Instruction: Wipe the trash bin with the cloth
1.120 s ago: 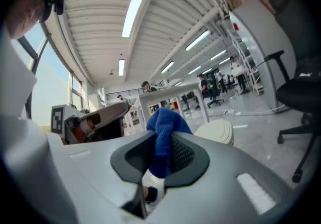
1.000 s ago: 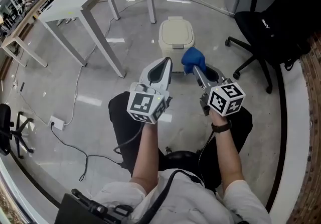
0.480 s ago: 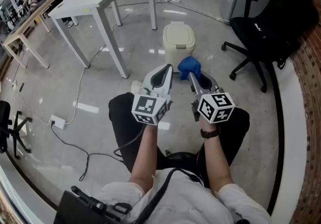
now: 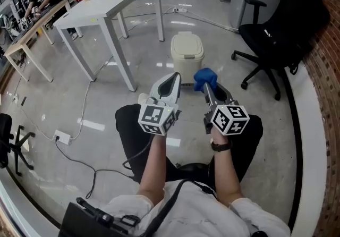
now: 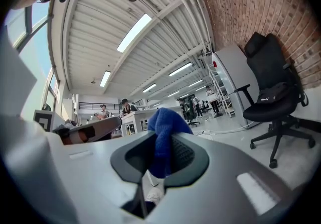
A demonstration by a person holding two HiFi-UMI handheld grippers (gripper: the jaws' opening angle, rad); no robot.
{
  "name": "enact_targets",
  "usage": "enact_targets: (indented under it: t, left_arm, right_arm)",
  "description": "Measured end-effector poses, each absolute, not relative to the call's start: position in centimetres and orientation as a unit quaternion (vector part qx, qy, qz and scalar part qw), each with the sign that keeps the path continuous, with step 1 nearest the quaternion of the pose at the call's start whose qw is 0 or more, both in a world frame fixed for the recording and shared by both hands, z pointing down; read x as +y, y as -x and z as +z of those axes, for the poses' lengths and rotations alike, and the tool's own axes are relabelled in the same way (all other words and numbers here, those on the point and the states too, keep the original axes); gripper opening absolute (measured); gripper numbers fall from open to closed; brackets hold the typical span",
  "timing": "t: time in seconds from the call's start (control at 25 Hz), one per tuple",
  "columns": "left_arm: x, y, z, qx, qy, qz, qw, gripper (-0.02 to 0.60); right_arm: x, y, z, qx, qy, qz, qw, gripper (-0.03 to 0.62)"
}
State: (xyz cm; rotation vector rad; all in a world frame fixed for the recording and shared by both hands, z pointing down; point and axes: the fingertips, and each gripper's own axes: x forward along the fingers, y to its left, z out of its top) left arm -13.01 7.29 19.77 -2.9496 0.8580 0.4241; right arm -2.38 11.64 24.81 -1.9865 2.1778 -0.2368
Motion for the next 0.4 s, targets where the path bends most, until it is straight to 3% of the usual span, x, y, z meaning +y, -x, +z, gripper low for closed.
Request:
enact_targets:
  t: [0.4]
  left_arm:
    - [8.5,12.2,17.9,0.239,0.955,0.174,0.004,0.0]
  right_arm:
    - [12.1,4.6,27.4,0.739,0.658,-0.111,0.091,0.046]
